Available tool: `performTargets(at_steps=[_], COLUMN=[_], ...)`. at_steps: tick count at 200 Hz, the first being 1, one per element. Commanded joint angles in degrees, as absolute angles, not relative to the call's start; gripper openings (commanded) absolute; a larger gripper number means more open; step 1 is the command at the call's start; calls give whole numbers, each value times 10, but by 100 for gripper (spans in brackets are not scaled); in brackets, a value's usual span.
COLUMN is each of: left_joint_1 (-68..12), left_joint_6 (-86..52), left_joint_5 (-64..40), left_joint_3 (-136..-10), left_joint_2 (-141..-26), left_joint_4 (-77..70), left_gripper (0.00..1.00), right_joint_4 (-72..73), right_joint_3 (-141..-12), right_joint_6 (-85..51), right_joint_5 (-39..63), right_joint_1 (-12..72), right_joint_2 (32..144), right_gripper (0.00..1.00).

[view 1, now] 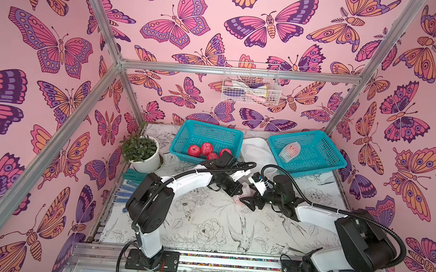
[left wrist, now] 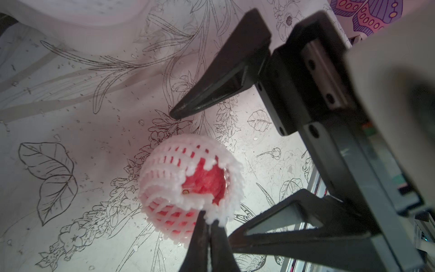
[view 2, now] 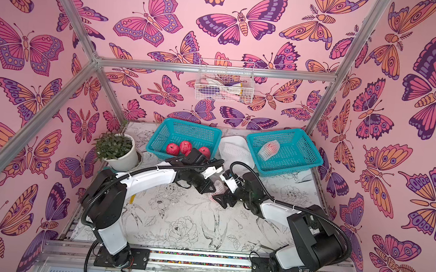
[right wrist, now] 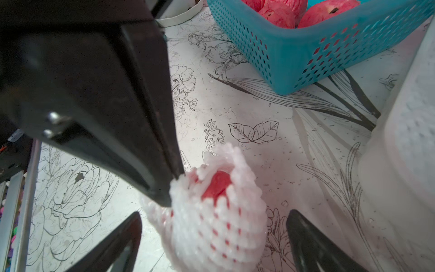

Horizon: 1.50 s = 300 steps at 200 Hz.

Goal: Remove foam nets from apples
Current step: Place the apple at the center of the board, then remove the foam net from the apple.

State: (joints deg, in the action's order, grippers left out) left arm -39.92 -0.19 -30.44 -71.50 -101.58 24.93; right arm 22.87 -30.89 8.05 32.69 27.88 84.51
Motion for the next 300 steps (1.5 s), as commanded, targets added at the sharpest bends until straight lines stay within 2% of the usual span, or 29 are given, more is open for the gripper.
performTargets(at_steps=[1, 70, 93, 114, 176, 234, 244, 271, 300], left_joint_1=[-403, -406, -406, -406, -406, -406, -407, -406, -406], left_joint_6=[12, 9, 8, 7, 3, 1, 1, 1, -1], left_joint_5=[-316, -320, -321, -322, -315, -307, -306, -302, -280], left_joint_3=[-708, -710, -710, -710, -699, -698, -697, -690, -682], left_joint_2=[-993, -992, -991, -991, -982, -963, -963, -969, -969], left_joint_4=[238, 230, 228, 228, 218, 217, 216, 215, 215], left_gripper=[0, 0, 0, 0, 0, 0, 0, 0, 0], right_joint_4=[228, 192, 190, 194, 178, 195, 194, 196, 199], right_joint_3=[-332, -356, -354, -349, -341, -337, -337, -335, -330], right_joint_6=[97, 110, 111, 110, 118, 103, 105, 106, 108], right_joint_5=[344, 364, 366, 364, 329, 310, 306, 304, 303], right_joint_1=[282, 283, 284, 283, 300, 308, 309, 312, 312], right_joint_2=[855, 875, 876, 869, 829, 809, 808, 811, 815], right_gripper=[94, 75, 66, 54, 38, 30, 24, 20, 20])
